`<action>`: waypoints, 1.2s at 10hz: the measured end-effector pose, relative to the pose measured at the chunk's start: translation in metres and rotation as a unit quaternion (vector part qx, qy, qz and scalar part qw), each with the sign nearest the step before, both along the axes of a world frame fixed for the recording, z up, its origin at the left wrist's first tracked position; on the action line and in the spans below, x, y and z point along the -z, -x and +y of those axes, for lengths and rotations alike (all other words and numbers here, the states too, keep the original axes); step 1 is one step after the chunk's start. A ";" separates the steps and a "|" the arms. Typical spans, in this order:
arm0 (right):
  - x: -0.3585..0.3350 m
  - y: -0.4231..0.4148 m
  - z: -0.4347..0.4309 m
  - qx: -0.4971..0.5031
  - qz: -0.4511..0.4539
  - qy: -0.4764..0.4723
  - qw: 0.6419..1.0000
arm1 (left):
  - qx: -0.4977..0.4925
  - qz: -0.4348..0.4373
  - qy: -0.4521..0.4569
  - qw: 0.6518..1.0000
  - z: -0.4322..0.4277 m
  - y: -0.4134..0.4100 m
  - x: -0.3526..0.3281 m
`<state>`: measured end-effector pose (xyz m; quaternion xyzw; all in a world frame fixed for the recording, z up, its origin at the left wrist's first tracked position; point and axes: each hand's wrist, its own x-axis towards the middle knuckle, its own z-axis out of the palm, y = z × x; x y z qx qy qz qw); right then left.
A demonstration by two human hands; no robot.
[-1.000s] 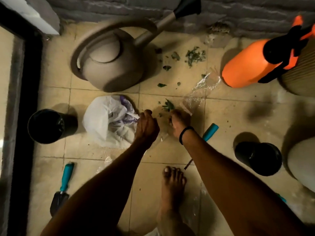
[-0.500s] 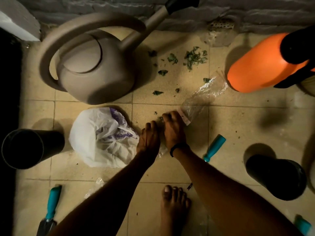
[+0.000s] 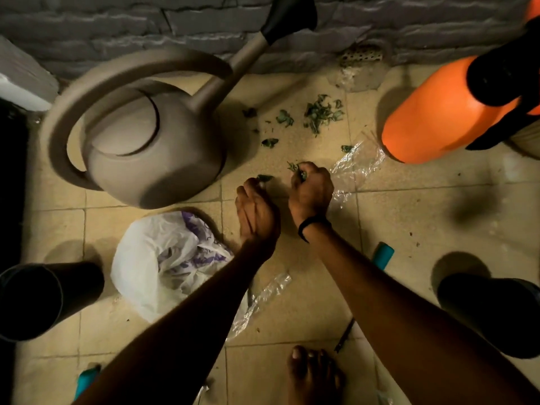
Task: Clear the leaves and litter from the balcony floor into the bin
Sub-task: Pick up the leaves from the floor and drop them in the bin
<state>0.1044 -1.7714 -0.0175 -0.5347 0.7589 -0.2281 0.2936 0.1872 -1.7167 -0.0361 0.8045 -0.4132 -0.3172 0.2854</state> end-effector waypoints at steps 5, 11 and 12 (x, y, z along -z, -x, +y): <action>0.025 -0.007 -0.031 -0.196 0.057 -0.054 0.978 | 0.108 -0.154 0.002 0.982 -0.030 -0.017 0.042; 0.014 0.007 -0.046 0.027 -0.115 -0.081 0.990 | 0.156 -0.176 0.028 0.972 -0.105 -0.035 0.020; 0.018 0.007 -0.047 0.001 -0.075 -0.075 0.994 | 0.195 -0.177 0.008 0.965 -0.108 -0.034 0.032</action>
